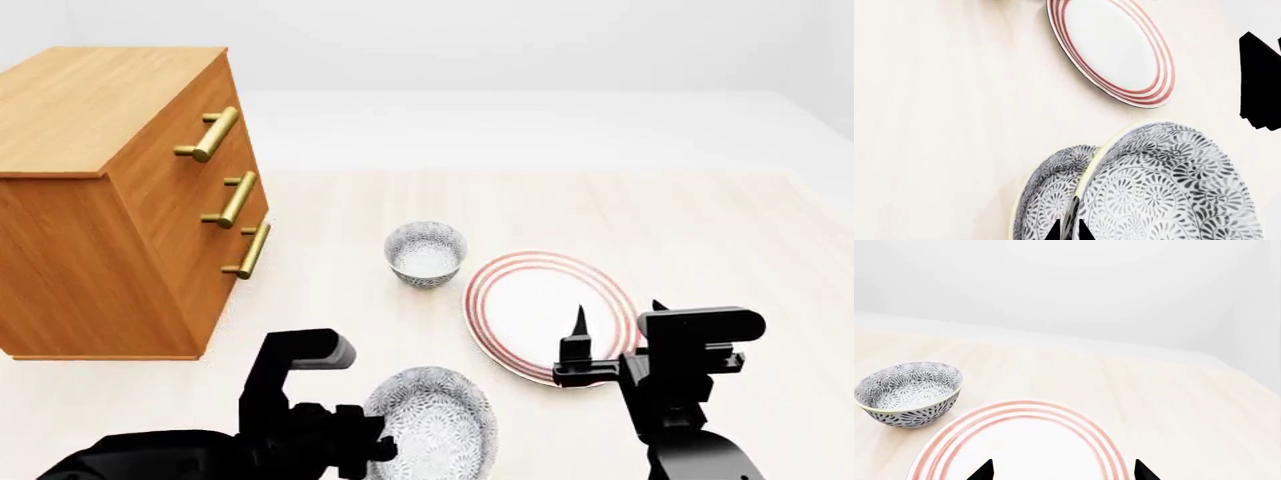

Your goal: Stack the bowl in the middle on the bowl at the back.

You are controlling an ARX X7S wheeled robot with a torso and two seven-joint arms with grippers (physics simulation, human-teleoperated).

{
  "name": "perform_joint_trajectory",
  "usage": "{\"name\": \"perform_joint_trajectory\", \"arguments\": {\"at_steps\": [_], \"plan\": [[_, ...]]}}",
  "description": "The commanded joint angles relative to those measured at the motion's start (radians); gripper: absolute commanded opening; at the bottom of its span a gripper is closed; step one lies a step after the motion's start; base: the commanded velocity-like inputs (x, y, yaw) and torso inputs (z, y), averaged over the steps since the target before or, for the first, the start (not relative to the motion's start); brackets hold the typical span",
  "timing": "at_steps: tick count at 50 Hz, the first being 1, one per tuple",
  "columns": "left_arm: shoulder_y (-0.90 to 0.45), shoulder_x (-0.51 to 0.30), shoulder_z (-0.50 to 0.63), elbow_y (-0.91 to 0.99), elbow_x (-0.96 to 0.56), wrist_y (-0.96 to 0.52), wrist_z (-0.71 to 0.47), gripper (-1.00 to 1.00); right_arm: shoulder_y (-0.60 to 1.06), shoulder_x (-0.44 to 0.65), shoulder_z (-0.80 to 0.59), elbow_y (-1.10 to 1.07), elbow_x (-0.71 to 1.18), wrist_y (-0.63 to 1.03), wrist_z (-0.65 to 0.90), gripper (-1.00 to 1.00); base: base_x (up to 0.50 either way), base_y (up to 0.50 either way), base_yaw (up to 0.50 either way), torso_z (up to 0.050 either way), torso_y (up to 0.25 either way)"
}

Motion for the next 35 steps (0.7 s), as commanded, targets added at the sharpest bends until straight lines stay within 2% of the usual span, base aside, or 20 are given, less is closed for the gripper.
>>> {"name": "perform_joint_trajectory", "arguments": {"at_steps": [1, 21, 35], "plan": [[-0.003, -0.008, 0.005, 0.016, -0.02, 0.017, 0.014, 1.0, -0.002, 0.003, 0.002, 0.005, 0.005, -0.004, 0.002, 1.0, 0.0, 0.0, 0.0, 0.0, 0.0], [-0.002, -0.026, 0.006, 0.042, -0.043, 0.04, 0.018, 1.0, -0.006, 0.006, 0.003, 0.016, 0.012, -0.014, 0.006, 1.0, 0.0, 0.0, 0.0, 0.0, 0.0], [-0.094, -0.069, -0.095, 0.09, -0.159, 0.099, -0.016, 1.0, -0.005, 0.008, -0.003, 0.01, 0.015, -0.011, 0.011, 1.0, 0.0, 0.0, 0.0, 0.0, 0.0]]}}
